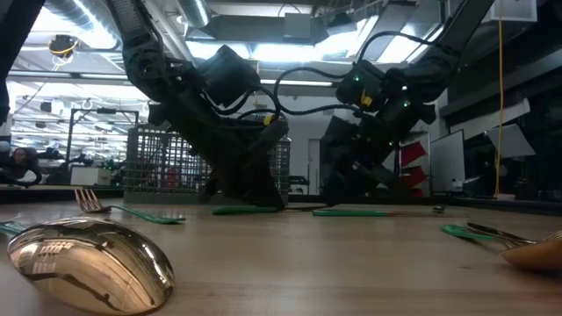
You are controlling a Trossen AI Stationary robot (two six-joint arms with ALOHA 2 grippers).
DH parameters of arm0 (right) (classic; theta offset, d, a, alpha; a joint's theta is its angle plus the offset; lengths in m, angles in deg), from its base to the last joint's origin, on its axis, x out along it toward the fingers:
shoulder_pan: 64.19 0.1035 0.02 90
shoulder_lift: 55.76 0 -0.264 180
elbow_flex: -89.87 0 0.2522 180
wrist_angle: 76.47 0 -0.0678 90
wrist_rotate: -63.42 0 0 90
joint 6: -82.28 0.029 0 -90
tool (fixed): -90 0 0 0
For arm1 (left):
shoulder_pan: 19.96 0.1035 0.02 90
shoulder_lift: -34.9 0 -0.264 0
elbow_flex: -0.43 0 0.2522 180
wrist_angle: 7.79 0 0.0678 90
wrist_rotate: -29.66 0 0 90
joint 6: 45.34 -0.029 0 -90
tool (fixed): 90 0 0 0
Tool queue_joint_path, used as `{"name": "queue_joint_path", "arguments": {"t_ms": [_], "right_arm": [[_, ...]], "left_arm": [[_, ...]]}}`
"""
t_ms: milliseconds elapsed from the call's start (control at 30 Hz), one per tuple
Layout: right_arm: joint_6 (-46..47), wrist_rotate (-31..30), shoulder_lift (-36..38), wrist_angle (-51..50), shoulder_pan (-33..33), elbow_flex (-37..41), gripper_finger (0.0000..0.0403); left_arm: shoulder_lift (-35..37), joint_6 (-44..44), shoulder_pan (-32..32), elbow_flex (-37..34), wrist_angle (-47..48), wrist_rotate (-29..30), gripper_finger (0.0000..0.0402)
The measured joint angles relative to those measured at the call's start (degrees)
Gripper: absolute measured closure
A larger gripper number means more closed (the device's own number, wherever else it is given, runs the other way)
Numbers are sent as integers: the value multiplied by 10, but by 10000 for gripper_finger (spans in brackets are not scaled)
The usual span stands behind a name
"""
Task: Sort silverware
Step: Put the knife into the middle left section of the silverware holder
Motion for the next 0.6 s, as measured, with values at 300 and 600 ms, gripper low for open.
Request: {"name": "queue_joint_path", "arguments": {"t_ms": [300, 600], "right_arm": [[1, -15, -42, 44, 1, -1, 302], [2, -12, -45, 74, 0, 0, 340]], "left_arm": [[0, 0, 0, 1, 2, 0, 370], [0, 1, 0, 1, 2, 0, 366]]}}
